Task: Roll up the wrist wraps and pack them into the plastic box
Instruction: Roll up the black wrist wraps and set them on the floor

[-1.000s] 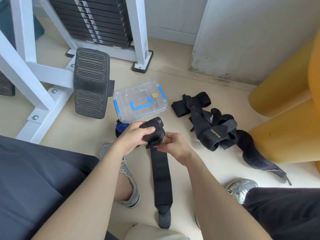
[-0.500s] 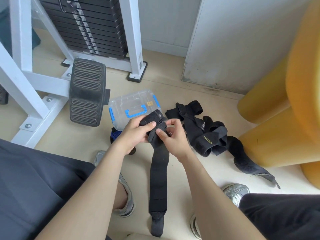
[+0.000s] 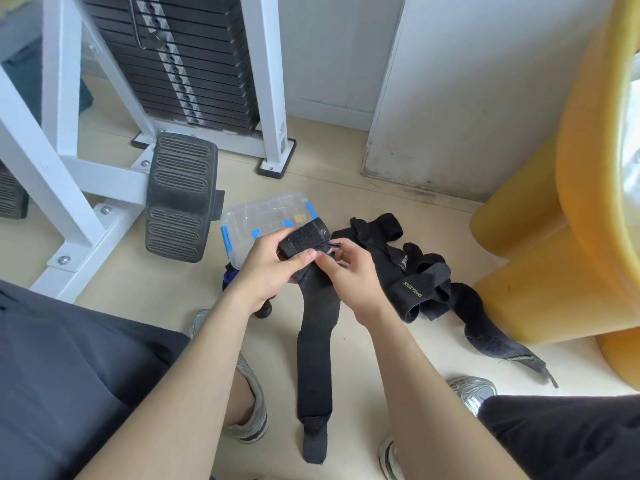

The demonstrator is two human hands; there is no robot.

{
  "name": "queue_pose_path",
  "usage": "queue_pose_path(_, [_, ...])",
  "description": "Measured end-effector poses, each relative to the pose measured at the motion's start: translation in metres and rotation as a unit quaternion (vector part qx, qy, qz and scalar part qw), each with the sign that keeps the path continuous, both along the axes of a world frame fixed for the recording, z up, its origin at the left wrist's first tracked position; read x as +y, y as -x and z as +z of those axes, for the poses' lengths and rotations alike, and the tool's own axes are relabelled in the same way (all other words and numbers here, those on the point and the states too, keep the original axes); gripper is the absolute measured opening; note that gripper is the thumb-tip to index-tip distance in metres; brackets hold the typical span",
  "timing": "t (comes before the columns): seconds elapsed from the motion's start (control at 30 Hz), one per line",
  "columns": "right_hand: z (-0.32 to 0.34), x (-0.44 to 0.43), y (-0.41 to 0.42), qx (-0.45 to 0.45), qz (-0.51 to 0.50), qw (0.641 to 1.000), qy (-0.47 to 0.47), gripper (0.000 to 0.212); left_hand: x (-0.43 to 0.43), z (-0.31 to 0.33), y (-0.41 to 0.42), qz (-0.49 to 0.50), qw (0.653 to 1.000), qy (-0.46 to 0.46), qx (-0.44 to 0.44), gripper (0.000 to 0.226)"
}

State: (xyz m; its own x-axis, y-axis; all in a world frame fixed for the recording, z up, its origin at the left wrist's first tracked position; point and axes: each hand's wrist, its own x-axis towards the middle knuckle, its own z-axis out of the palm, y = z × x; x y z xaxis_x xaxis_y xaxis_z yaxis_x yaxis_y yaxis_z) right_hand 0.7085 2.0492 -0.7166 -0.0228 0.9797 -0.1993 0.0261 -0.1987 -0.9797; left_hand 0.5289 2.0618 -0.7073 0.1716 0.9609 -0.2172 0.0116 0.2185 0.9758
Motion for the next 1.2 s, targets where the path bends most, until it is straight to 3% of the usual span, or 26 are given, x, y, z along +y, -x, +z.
queue_pose_path(0.17, [0.002,-0.002,0.005,-0.025,-0.058,0.998,0.018,0.013,0.001,0.003,0.0,-0.009,1.0,0.001,-0.001,0.038])
queue_pose_path(0.37, [0.008,-0.004,-0.001,-0.016,-0.035,0.998,0.04,0.037,0.004,0.005,0.005,0.001,0.998,-0.026,0.063,0.046])
queue_pose_path(0.5, [0.006,-0.004,-0.007,-0.031,0.013,0.999,0.029,0.024,0.007,0.008,0.006,0.009,0.997,-0.036,0.068,0.045])
queue_pose_path(0.63, [0.002,-0.004,0.003,-0.063,-0.011,0.997,0.039,0.037,0.006,0.018,0.0,-0.047,0.983,-0.081,0.155,0.051])
queue_pose_path(0.73, [-0.002,-0.001,0.007,-0.056,-0.027,0.996,0.062,0.023,0.003,0.023,-0.006,-0.081,0.979,-0.081,0.171,0.064])
queue_pose_path(0.8, [0.0,0.0,0.007,-0.057,-0.043,0.995,0.071,0.024,0.0,0.026,-0.009,-0.084,0.981,-0.073,0.156,0.063])
queue_pose_path(0.93, [0.007,-0.001,0.001,-0.028,-0.032,0.994,0.096,0.053,0.0,0.029,-0.01,-0.069,0.978,-0.104,0.165,0.036])
queue_pose_path(1.07, [0.02,-0.001,-0.008,0.066,0.012,0.992,0.106,0.024,-0.001,0.03,-0.007,-0.03,0.985,-0.116,0.125,0.04])
queue_pose_path(1.2, [0.027,-0.002,-0.009,0.084,0.031,0.993,0.081,0.037,0.001,0.03,-0.005,-0.056,0.985,-0.117,0.112,0.051])
